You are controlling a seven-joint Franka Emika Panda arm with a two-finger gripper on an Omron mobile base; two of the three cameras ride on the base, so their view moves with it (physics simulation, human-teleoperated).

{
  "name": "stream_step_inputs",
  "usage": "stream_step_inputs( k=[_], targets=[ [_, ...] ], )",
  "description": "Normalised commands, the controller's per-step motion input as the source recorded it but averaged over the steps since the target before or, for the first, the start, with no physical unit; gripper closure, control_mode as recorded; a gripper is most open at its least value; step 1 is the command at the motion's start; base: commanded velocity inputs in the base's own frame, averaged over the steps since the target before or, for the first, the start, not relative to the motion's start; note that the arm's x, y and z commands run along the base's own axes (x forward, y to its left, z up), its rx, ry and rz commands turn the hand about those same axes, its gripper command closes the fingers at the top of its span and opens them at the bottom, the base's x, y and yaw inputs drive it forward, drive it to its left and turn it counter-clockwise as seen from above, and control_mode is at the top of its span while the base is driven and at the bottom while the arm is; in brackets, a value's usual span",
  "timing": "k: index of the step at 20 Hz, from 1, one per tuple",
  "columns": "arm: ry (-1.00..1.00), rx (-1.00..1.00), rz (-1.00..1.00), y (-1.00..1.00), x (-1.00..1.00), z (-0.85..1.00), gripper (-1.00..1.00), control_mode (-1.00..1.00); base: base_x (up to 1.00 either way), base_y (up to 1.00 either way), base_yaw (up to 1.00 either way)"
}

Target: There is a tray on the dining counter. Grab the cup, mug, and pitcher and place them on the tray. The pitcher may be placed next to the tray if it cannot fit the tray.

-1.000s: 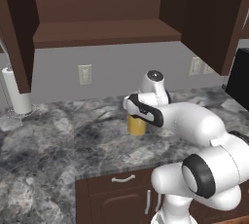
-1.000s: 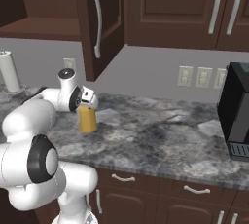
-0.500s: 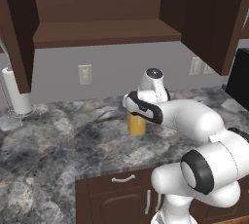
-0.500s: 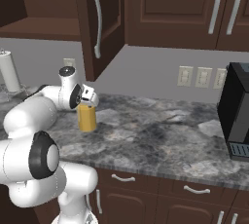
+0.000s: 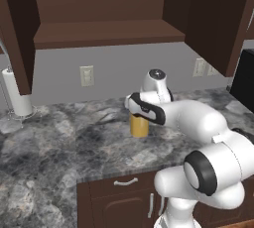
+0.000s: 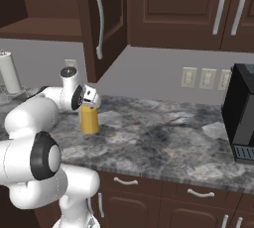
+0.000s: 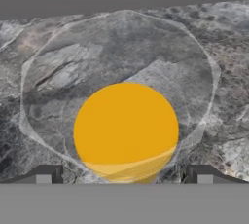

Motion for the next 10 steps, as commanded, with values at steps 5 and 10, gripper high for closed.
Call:
stream_step_inputs(
  k=[5,10],
  targets=[
    [0.0,0.0,0.0,0.0,0.0,0.0,1.0,-1.0,0.0,0.0,0.0],
    [0.0,0.0,0.0,0.0,0.0,0.0,1.0,-1.0,0.0,0.0,0.0]
  ],
)
